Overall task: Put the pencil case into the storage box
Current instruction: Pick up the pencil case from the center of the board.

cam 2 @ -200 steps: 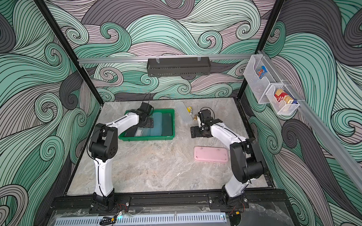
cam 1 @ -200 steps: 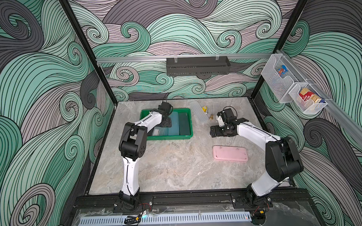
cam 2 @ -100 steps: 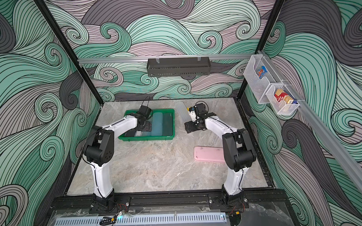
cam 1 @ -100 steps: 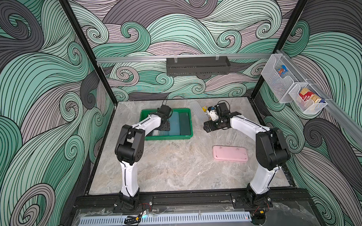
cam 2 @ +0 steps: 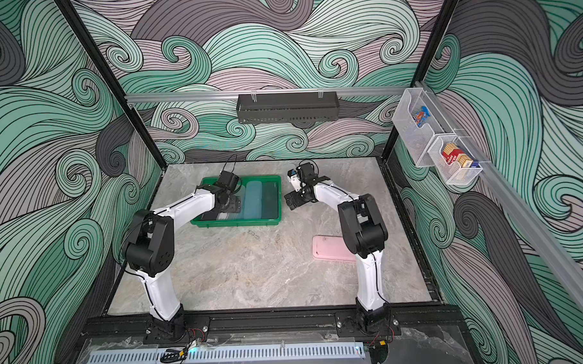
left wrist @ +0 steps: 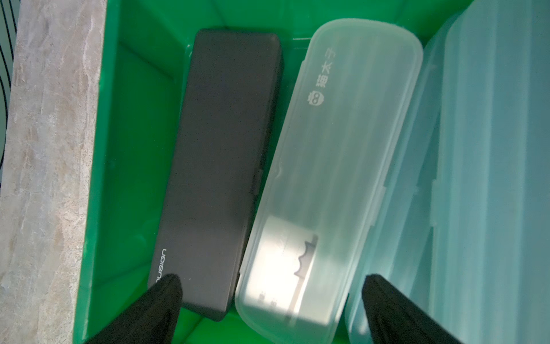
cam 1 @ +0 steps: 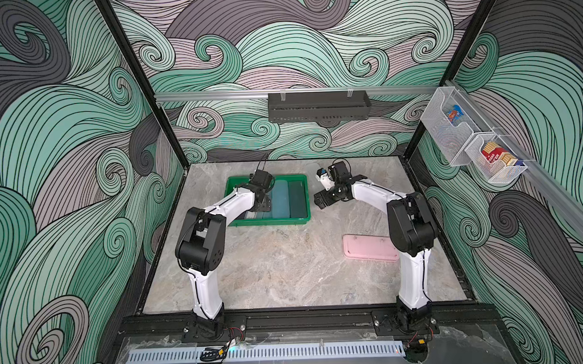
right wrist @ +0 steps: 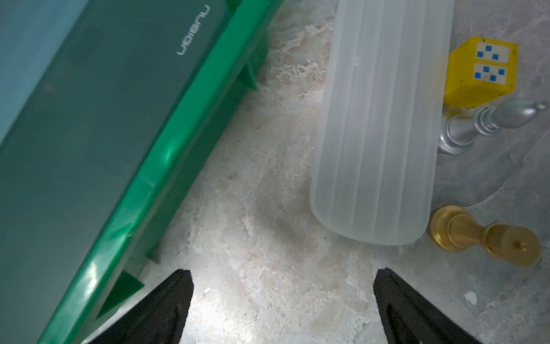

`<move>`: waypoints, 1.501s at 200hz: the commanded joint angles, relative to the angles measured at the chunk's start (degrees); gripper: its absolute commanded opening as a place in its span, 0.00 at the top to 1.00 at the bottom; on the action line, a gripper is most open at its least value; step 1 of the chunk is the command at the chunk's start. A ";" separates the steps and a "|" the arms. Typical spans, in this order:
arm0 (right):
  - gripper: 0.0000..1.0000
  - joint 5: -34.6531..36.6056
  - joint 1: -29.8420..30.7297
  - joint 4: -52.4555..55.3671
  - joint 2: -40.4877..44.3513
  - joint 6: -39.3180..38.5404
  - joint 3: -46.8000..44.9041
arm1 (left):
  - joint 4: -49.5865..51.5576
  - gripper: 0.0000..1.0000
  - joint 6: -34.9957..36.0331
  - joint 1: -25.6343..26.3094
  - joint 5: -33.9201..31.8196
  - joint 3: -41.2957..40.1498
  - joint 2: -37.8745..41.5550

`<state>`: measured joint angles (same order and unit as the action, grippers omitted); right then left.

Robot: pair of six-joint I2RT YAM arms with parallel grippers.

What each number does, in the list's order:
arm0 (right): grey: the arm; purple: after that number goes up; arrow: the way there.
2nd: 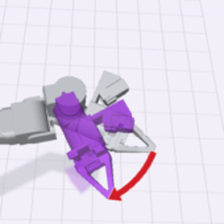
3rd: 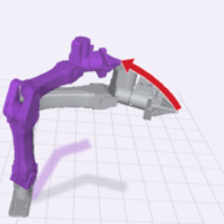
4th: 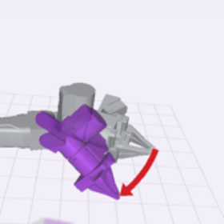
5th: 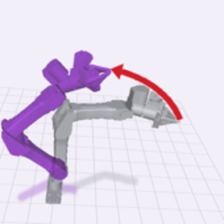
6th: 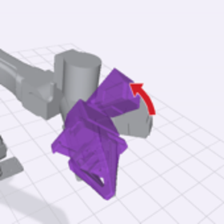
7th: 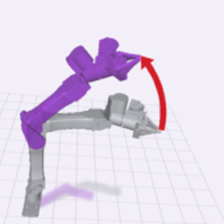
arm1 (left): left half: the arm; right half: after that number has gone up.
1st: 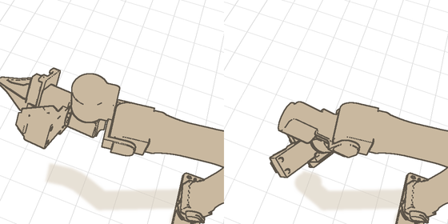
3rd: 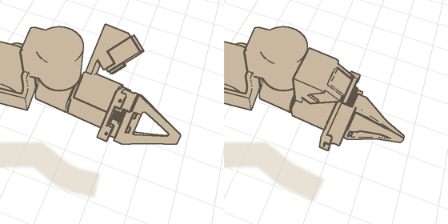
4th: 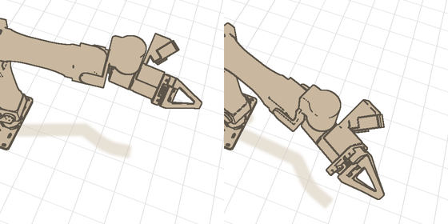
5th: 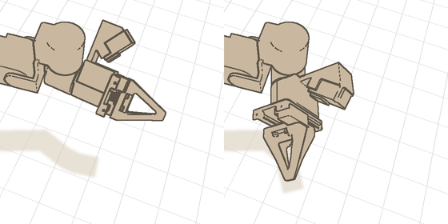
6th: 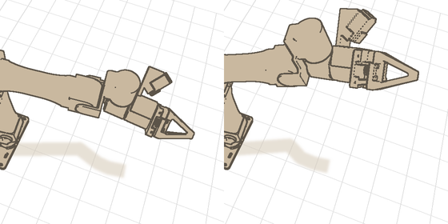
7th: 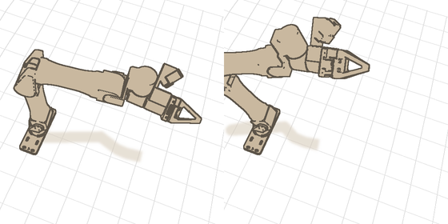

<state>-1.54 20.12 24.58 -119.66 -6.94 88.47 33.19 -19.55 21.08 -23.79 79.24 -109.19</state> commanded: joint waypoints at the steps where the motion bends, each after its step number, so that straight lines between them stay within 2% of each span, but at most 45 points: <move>1: 0.01 2.86 -0.10 -0.90 -1.49 -0.27 3.00 | -0.93 0.01 1.14 -0.25 -0.42 -0.39 1.17; 109: 0.01 3.39 -0.95 8.76 -11.04 2.96 17.07 | -1.98 0.01 1.86 -0.82 0.16 -1.90 2.29; 300: 0.01 1.41 -2.54 21.16 -19.98 3.62 30.61 | -2.88 0.01 2.49 -1.57 1.31 -2.54 1.92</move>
<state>0.84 17.69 42.44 -137.71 -3.44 117.54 30.79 -17.58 19.94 -23.27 76.77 -108.49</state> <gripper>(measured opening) 0.992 0.987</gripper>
